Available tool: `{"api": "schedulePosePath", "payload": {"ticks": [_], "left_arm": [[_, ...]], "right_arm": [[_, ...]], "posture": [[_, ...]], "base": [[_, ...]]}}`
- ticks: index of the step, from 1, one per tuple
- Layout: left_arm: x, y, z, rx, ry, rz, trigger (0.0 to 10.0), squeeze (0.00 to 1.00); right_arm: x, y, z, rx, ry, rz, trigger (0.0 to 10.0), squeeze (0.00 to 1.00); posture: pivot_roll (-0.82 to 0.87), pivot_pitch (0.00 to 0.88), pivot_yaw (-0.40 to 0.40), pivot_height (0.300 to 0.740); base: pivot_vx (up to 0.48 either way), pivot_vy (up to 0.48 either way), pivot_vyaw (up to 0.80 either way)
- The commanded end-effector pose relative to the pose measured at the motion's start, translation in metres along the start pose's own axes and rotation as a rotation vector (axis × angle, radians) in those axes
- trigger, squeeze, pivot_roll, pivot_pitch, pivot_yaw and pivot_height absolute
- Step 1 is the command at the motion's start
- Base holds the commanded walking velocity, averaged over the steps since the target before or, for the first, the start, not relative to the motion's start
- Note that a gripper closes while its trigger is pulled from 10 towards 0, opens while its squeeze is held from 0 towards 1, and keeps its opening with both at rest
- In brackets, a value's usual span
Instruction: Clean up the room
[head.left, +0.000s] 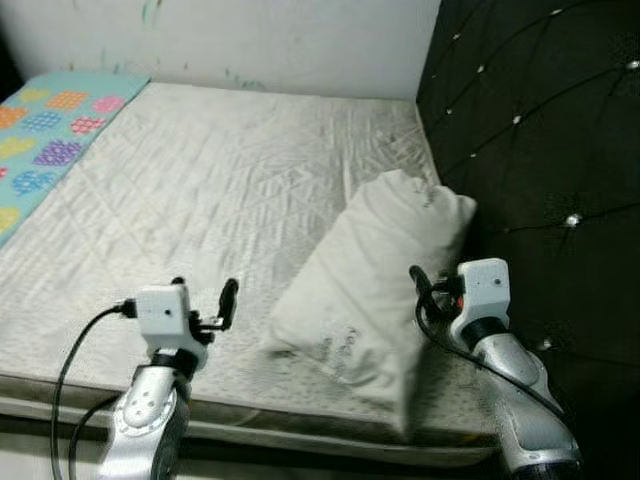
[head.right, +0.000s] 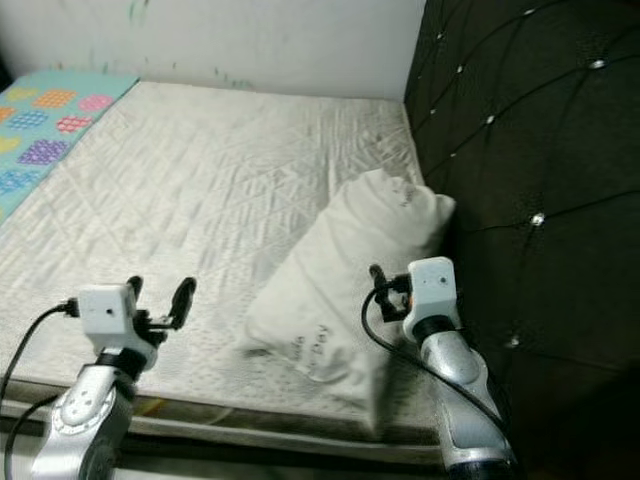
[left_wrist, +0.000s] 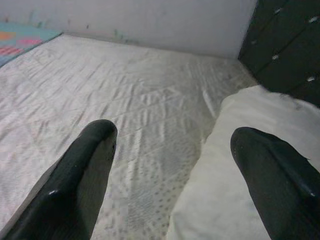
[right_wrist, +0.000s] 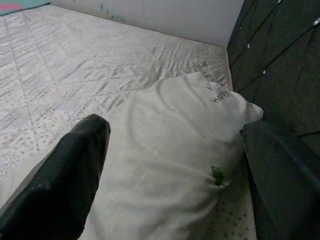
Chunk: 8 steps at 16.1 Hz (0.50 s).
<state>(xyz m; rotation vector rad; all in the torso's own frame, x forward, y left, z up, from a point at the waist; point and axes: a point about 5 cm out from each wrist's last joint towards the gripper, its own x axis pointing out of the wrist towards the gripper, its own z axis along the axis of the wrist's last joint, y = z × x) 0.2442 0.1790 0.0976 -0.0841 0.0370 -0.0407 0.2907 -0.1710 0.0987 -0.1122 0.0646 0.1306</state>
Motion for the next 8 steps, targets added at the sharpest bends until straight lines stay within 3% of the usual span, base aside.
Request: {"api": "schedulePosePath", "payload": {"ticks": [1,7,8], "left_arm": [[0.0006,0.0011,0.0023,0.003,-0.005,0.006,10.0,0.0],[0.0007,-0.0004,0.0014,0.003,-0.006,0.003,10.0,0.0],[0.0007,-0.0005,0.0015,0.002,-0.007,0.003,10.0,0.0]], "right_arm": [[-0.0012,-0.0036,0.0019,-0.01,-0.01,-0.007,10.0,0.0],[-0.0009,-0.0046,0.001,-0.006,-0.008,-0.002,10.0,0.0],[-0.0007,-0.0048,0.0012,-0.005,-0.009,-0.002,10.0,0.0]], "posture": [[-0.14,0.076,-0.02,0.74],[-0.14,0.064,-0.026,0.74],[-0.14,0.064,-0.027,0.74]], "base": [[0.0,0.0,0.0],[0.0,0.0,0.0],[0.0,0.0,-0.48]]}}
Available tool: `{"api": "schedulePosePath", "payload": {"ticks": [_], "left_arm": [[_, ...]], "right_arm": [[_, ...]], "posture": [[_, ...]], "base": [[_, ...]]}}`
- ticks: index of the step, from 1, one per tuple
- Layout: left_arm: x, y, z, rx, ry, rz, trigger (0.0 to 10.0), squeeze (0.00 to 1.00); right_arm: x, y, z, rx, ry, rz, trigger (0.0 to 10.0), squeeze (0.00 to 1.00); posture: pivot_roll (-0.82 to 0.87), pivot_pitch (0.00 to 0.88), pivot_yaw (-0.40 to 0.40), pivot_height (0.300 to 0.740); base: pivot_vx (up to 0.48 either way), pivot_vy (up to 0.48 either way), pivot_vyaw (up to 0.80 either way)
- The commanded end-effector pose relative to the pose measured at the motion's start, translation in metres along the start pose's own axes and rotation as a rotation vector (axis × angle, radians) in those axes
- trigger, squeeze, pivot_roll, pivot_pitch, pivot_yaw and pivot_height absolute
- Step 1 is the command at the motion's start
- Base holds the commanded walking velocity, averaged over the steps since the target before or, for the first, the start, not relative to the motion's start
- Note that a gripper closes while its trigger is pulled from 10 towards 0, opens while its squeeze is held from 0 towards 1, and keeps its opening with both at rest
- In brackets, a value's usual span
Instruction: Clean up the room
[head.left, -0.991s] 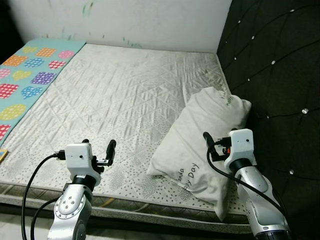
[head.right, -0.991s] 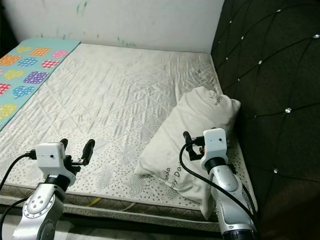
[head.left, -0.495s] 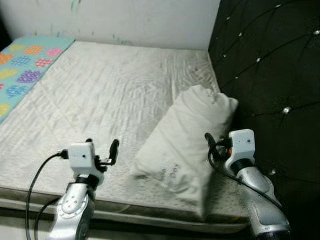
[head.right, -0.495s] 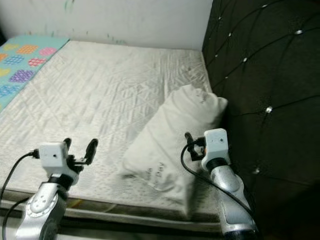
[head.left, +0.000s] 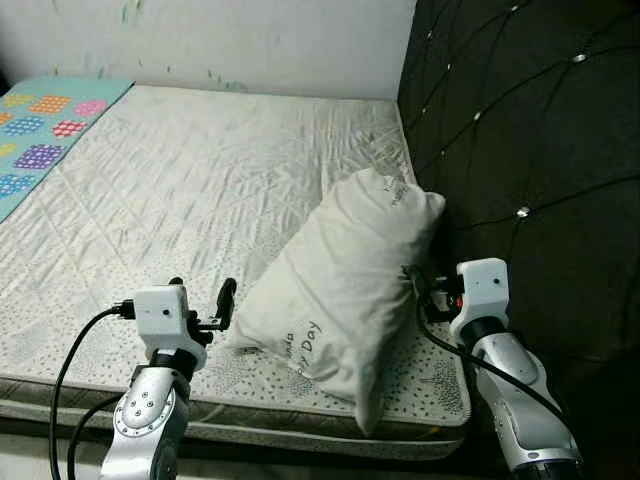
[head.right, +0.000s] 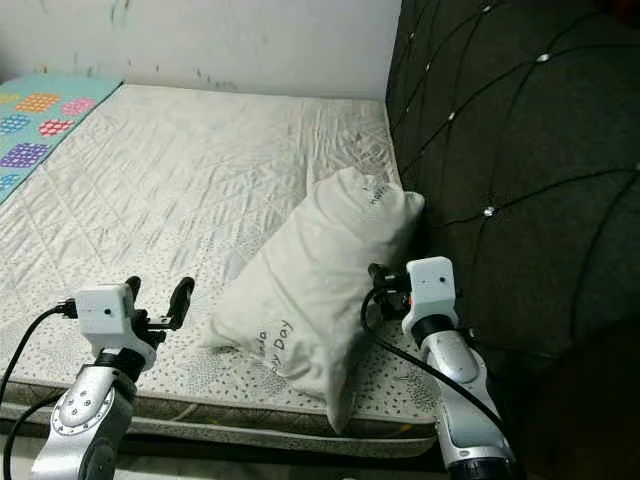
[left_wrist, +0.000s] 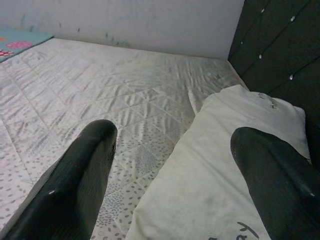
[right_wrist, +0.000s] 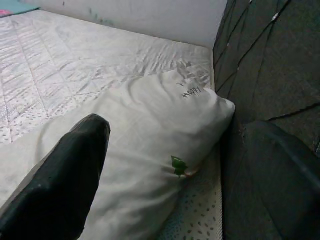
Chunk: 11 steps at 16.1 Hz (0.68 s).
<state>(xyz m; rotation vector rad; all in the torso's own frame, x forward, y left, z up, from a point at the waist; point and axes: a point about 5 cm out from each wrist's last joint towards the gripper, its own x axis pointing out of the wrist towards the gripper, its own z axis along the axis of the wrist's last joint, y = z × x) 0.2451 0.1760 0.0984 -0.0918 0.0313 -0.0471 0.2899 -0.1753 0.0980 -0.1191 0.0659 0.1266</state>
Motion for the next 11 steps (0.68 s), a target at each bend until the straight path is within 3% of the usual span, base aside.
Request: {"api": "schedulePosePath", "payload": {"ticks": [1,5,11], "left_arm": [[-0.0003,0.0024,0.0007,0.01,0.0,0.011,10.0,0.0],[-0.0004,0.0033,0.0001,0.009,0.002,0.017,10.0,0.0],[-0.0006,0.0043,-0.0011,-0.004,0.014,0.026,10.0,0.0]], "right_arm": [[0.0009,-0.0008,0.0026,0.001,-0.011,0.003,10.0,0.0],[0.004,0.0002,0.0036,0.004,-0.014,0.003,10.0,0.0],[0.0027,-0.0008,0.0018,0.001,-0.007,-0.002,10.0,0.0]], "posture": [[-0.14,0.064,-0.027,0.74],[-0.14,0.068,-0.027,0.74],[-0.14,0.08,-0.023,0.74]], "base": [[0.0,0.0,-0.48],[0.0,0.0,-0.74],[0.0,0.051,0.0]]}}
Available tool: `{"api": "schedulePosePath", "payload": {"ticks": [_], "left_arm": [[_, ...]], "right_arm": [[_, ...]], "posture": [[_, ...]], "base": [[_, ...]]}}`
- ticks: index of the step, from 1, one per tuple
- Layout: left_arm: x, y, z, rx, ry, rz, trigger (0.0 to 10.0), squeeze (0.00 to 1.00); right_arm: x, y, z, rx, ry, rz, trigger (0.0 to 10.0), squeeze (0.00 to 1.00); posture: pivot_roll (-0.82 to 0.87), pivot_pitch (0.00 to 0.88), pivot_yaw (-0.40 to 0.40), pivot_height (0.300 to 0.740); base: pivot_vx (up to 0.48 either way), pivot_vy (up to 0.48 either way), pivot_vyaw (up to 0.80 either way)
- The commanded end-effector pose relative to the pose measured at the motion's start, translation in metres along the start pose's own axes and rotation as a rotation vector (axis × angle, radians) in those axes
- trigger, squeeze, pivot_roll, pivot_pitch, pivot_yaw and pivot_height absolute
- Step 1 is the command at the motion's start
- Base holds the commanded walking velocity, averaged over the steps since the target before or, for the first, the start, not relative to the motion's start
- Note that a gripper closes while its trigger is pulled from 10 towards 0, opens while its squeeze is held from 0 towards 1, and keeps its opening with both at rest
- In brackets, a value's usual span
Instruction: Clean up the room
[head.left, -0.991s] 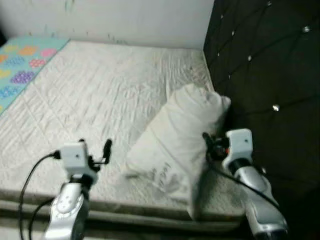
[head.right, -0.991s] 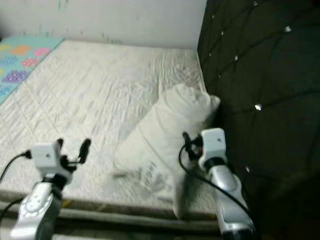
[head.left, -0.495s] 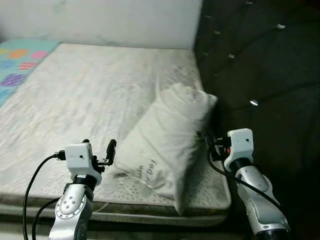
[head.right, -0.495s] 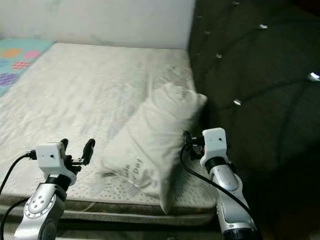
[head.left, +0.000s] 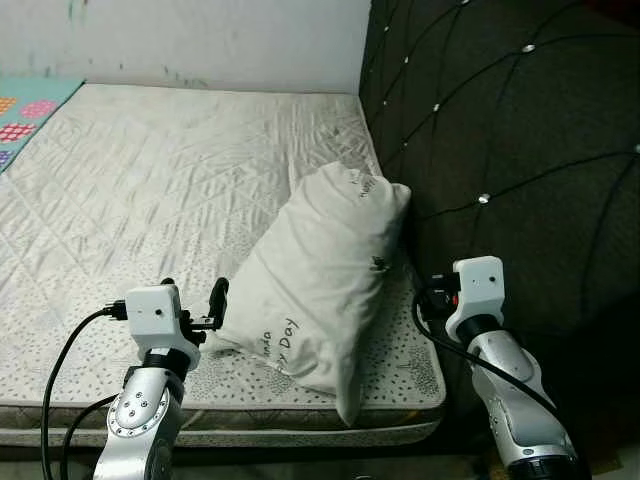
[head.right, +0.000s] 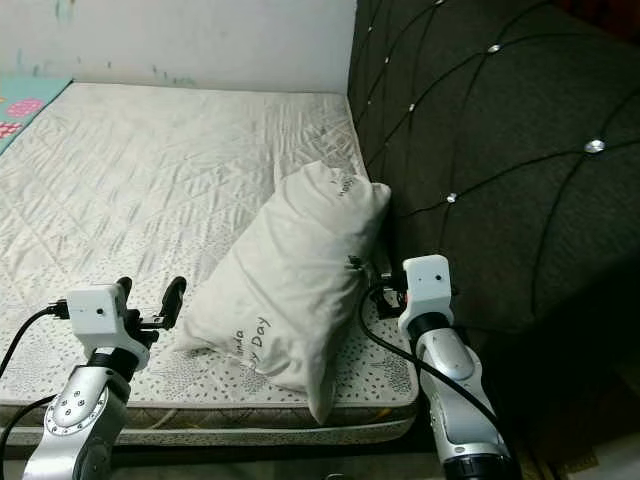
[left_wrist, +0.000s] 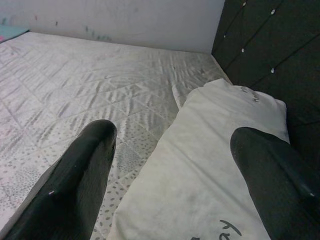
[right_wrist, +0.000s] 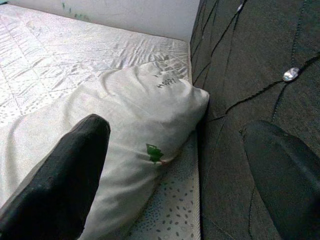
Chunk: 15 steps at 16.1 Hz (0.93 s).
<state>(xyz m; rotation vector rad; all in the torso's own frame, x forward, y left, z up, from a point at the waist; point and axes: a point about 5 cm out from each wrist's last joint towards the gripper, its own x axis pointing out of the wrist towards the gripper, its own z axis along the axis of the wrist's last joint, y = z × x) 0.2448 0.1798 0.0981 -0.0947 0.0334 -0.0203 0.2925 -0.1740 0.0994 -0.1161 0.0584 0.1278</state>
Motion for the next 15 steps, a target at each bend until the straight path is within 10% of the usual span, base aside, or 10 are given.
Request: {"api": "schedulePosePath", "payload": {"ticks": [1,9,15], "left_arm": [[0.0002,0.0007,-0.0012,-0.007,0.015,0.0,10.0,0.0],[0.0012,-0.0001,-0.0001,-0.011,0.01,0.002,10.0,0.0],[0.0005,-0.0009,0.0017,-0.018,-0.008,-0.007,10.0,0.0]], "right_arm": [[0.0004,-0.0014,0.0001,-0.002,0.001,-0.002,10.0,0.0],[0.0009,-0.0023,-0.0003,-0.006,0.003,-0.001,10.0,0.0],[0.0016,-0.0015,-0.0002,-0.006,0.005,0.007,10.0,0.0]], "posture": [[-0.14,0.082,-0.023,0.74],[-0.14,0.083,-0.026,0.74],[-0.14,0.087,-0.027,0.74]], "base": [[0.0,0.48,0.0],[0.0,0.465,0.0],[0.0,0.0,0.0]]}}
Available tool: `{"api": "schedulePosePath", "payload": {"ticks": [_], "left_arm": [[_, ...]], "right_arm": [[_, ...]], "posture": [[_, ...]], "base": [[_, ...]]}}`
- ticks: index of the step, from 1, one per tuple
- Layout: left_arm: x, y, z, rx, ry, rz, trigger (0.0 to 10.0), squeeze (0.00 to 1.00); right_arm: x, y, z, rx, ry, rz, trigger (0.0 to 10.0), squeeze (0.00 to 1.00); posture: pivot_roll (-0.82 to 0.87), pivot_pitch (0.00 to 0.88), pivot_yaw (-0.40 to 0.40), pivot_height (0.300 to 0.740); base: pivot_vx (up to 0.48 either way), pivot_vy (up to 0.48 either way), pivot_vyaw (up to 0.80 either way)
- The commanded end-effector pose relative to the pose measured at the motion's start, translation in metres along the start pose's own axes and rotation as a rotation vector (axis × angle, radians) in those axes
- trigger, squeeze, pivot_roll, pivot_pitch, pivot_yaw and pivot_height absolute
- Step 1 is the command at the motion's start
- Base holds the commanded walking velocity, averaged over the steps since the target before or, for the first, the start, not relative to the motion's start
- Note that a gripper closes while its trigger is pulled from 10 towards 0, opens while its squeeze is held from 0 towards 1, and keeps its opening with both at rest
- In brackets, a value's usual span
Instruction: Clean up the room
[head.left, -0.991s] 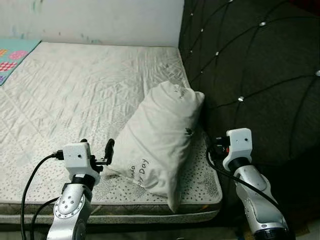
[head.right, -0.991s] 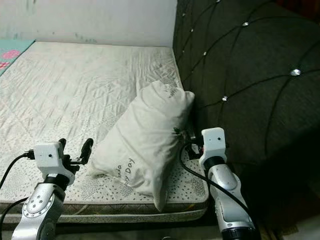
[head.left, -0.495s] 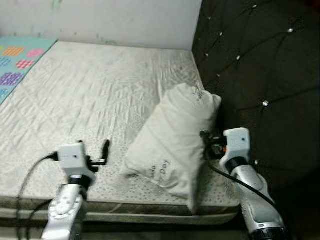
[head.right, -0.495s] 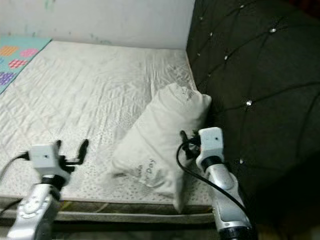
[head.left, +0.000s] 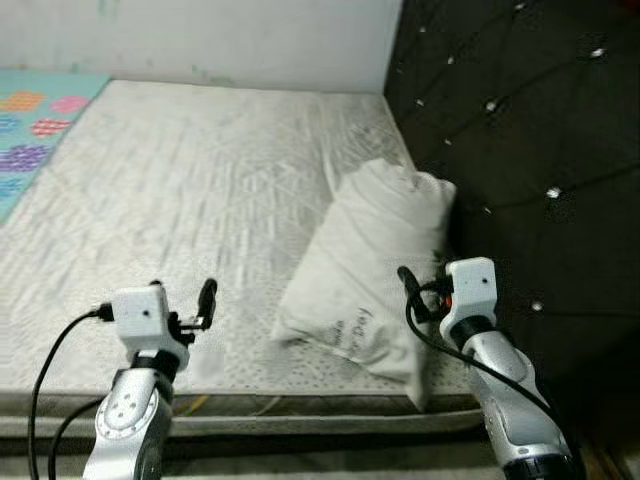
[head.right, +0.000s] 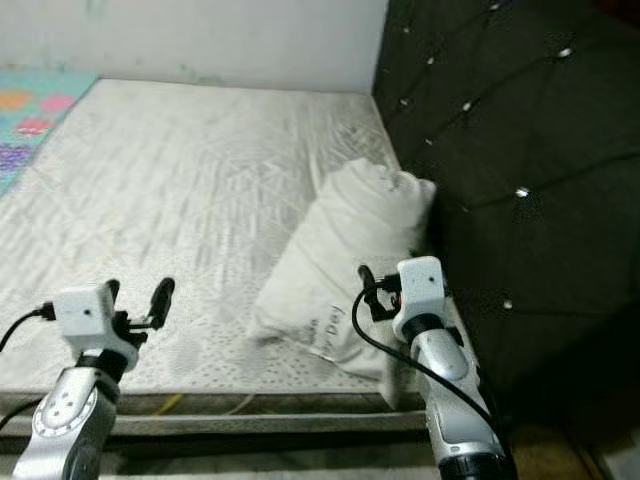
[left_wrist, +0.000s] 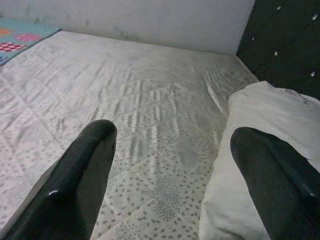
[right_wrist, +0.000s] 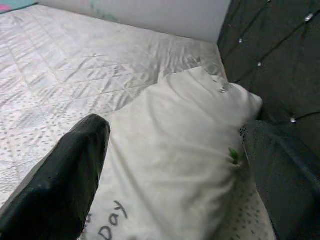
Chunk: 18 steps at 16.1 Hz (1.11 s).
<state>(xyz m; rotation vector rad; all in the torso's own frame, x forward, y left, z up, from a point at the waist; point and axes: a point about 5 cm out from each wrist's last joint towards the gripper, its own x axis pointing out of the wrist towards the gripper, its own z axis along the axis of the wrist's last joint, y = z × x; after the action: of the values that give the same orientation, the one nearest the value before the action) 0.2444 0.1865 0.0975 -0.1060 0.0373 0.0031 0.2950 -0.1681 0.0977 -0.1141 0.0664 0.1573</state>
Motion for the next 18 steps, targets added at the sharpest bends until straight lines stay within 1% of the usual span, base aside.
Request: {"api": "schedulePosePath", "payload": {"ticks": [1,6,10,11,12,13,15,18], "left_arm": [[0.0,-0.008,0.002,-0.004,-0.01,-0.032,10.0,0.0],[-0.001,-0.005,-0.005,0.004,0.032,-0.014,10.0,0.0],[-0.004,0.008,-0.02,-0.029,0.126,0.059,10.0,0.0],[-0.004,0.012,-0.027,-0.03,0.182,0.079,10.0,0.0],[-0.005,0.017,-0.036,-0.009,0.258,0.1,10.0,0.0],[-0.005,0.02,-0.038,-0.03,0.264,0.106,10.0,0.0],[-0.005,0.021,-0.037,-0.01,0.263,0.102,10.0,0.0],[-0.006,0.02,-0.035,-0.007,0.248,0.097,10.0,0.0]], "right_arm": [[-0.002,-0.007,0.001,-0.003,-0.003,-0.025,10.0,0.0],[-0.005,-0.004,-0.003,0.019,0.013,-0.017,10.0,0.0],[-0.01,-0.003,-0.018,0.0,0.097,0.005,10.0,0.0],[-0.012,-0.005,-0.021,-0.002,0.119,-0.002,10.0,0.0],[-0.013,-0.006,-0.023,-0.006,0.134,-0.003,10.0,0.0],[-0.013,-0.005,-0.024,-0.007,0.136,-0.001,10.0,0.0],[-0.013,-0.005,-0.025,-0.01,0.141,0.003,10.0,0.0],[-0.014,-0.004,-0.024,-0.005,0.135,0.009,10.0,0.0]], "posture": [[-0.14,0.087,-0.026,0.74],[-0.14,0.089,-0.021,0.74],[-0.14,0.086,-0.019,0.74],[-0.14,0.085,-0.018,0.74],[-0.14,0.083,-0.017,0.74],[-0.14,0.083,-0.017,0.74],[-0.14,0.081,-0.017,0.74],[-0.14,0.086,-0.02,0.74]], "base": [[0.0,0.0,0.0],[0.0,0.0,0.0],[0.0,0.0,0.0],[0.0,0.0,0.0],[0.0,0.0,0.0],[0.0,0.0,0.0],[0.0,0.0,0.0],[0.0,0.0,0.0]]}}
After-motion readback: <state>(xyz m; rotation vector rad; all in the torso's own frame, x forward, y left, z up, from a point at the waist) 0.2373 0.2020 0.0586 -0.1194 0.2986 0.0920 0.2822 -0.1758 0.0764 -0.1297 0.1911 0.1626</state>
